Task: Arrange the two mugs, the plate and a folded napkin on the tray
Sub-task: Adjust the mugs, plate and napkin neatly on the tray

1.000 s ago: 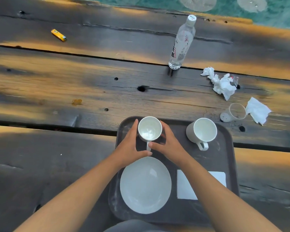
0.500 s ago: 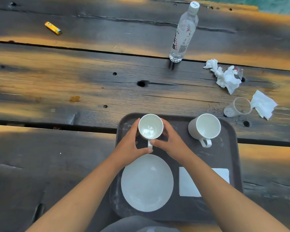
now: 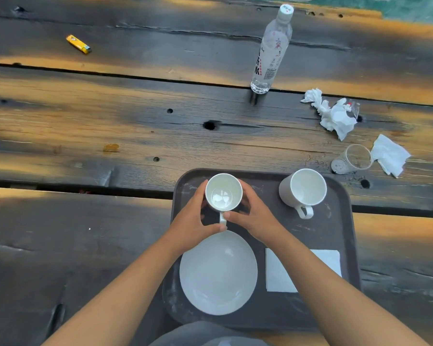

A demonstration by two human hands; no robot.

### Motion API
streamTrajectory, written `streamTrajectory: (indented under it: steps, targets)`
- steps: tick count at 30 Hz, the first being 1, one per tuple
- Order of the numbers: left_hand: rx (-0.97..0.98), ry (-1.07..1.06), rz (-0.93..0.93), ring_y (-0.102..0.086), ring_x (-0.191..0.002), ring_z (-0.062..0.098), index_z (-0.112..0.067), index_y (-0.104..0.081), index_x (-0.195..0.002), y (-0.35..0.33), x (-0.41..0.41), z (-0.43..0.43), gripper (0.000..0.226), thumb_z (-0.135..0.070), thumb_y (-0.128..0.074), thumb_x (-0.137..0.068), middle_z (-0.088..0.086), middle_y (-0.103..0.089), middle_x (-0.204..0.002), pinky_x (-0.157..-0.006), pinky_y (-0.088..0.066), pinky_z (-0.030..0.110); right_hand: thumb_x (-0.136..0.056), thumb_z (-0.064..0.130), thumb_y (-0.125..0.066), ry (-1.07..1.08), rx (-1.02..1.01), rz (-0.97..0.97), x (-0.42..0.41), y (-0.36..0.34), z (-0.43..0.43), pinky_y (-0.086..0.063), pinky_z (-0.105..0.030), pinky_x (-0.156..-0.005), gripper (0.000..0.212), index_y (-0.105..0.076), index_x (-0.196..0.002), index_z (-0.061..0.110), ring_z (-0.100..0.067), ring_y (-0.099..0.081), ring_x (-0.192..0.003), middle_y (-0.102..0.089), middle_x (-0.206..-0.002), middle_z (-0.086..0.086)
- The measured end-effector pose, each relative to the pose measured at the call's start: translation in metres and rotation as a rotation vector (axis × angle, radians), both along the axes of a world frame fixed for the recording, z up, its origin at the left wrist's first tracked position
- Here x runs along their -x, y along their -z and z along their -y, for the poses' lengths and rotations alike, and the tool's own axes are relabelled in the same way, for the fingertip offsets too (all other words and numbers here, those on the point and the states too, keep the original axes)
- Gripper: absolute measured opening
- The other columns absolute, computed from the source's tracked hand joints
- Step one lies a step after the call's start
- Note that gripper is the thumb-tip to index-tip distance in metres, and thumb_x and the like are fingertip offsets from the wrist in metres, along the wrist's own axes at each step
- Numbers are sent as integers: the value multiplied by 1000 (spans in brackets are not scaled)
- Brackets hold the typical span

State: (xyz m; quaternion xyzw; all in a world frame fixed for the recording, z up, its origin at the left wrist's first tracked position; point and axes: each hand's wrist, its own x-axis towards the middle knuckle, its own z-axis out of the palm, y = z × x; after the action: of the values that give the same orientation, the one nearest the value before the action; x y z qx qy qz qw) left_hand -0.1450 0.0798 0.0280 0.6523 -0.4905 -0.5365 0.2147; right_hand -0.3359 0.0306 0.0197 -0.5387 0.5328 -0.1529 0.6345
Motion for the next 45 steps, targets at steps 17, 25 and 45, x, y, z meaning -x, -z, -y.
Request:
streamTrajectory:
  steps: [17,25,45]
  targets:
    - [5,-13,-9,-37,-147,9,-54,-9,-154,3,1,-2,112,-30,-87,-79,-20,-35,-160,-116,-43,42,-82,28,-84,-11,13,-10,-1,5,1,-45,-32,-105,80,-39,-140,58,12,-50,-126,-54,-133,39]
    - [-14,-10,-44,-37,-147,9,-53,-9,-155,5,-1,-2,111,-30,-87,-79,-19,-34,-160,-117,-42,45,-82,24,-84,-19,12,8,-1,2,2,-44,-46,-115,79,-40,-141,53,-5,-51,-134,-55,-138,29]
    - [9,-42,322,-46,-142,22,-21,-32,-158,-26,1,-43,78,-27,-74,-93,4,-40,-159,-114,-43,40,-87,40,-76,-123,36,-258,40,-35,-30,-50,-33,-100,81,-32,-155,30,-23,-46,-141,-39,-160,0]
